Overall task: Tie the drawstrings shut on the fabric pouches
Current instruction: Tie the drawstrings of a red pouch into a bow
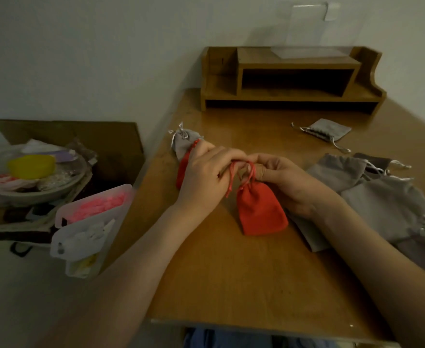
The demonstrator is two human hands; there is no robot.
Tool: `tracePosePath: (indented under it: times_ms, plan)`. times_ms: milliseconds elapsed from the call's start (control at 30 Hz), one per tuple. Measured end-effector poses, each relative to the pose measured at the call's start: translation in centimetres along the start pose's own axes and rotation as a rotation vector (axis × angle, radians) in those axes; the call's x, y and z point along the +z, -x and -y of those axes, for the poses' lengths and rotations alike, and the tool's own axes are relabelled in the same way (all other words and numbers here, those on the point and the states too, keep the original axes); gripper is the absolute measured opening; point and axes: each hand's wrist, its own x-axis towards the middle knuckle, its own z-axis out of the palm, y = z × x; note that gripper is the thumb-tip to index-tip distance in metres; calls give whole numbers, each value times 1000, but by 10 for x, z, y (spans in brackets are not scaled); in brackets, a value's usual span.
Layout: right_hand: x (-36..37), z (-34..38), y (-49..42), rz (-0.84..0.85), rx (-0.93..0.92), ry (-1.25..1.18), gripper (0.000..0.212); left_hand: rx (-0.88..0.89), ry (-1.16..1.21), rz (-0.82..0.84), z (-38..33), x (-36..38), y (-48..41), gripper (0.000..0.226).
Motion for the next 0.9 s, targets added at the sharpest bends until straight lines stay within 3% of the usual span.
tracePosePath:
  times_ms: [233, 367, 500, 633, 767, 900]
  plan:
    - [-2, 2, 0, 17, 18, -36, 19, -291, 371, 99, -6, -4, -6, 25]
    - [-1, 3, 2, 38, 6, -38, 13, -554, 828, 180, -9, -3, -9, 17]
    - [-1, 6, 6, 85, 26, -36, 14, -631, 1180, 274, -13, -5, -11, 13]
    - [0, 5, 5, 58, 23, -42, 11, -779, 1135, 337, -9, -7, -12, 21]
    - [-4, 8, 3, -29, 6, -112, 9, -785, 1047, 427, -7, -7, -11, 18]
    - [-5, 10, 4, -49, -1, -140, 11, -749, 992, 391, -6, -6, -10, 9]
